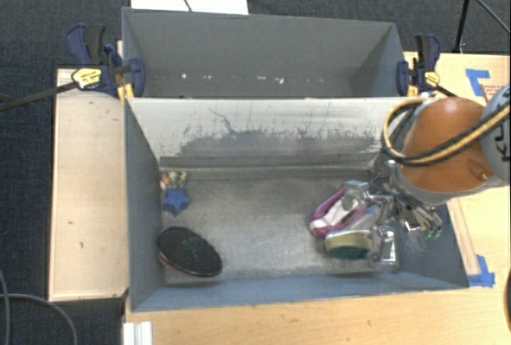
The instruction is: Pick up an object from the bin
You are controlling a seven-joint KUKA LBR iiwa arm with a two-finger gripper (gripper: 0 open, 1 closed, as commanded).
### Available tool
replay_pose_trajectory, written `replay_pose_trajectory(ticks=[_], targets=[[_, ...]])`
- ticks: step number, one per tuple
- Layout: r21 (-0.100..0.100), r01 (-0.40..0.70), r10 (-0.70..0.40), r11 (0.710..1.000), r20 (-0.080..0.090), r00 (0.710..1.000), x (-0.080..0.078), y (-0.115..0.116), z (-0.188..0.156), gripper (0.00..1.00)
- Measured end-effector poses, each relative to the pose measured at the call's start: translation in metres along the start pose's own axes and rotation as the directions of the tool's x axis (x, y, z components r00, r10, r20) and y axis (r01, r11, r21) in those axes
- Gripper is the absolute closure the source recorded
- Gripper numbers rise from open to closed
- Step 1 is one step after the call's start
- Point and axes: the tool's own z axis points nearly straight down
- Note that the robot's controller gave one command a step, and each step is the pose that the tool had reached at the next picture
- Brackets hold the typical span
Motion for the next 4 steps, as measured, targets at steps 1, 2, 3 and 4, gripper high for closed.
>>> replay_pose_trajectory(ticks=[1,2,3,4], targets=[[0.001,0.053,-0.053,0.999,0.006,0.999,-0.007,0.021,0.03,0.0],[0.001,0.053,-0.053,0.999,0.003,0.999,-0.008,0.021,0.028,0.0],[0.002,0.053,-0.053,0.999,0.004,0.999,-0.009,0.02,0.027,1.0],[0.0,0.052,-0.052,0.999,0.003,0.999,-0.01,0.02,0.015,1.0]])
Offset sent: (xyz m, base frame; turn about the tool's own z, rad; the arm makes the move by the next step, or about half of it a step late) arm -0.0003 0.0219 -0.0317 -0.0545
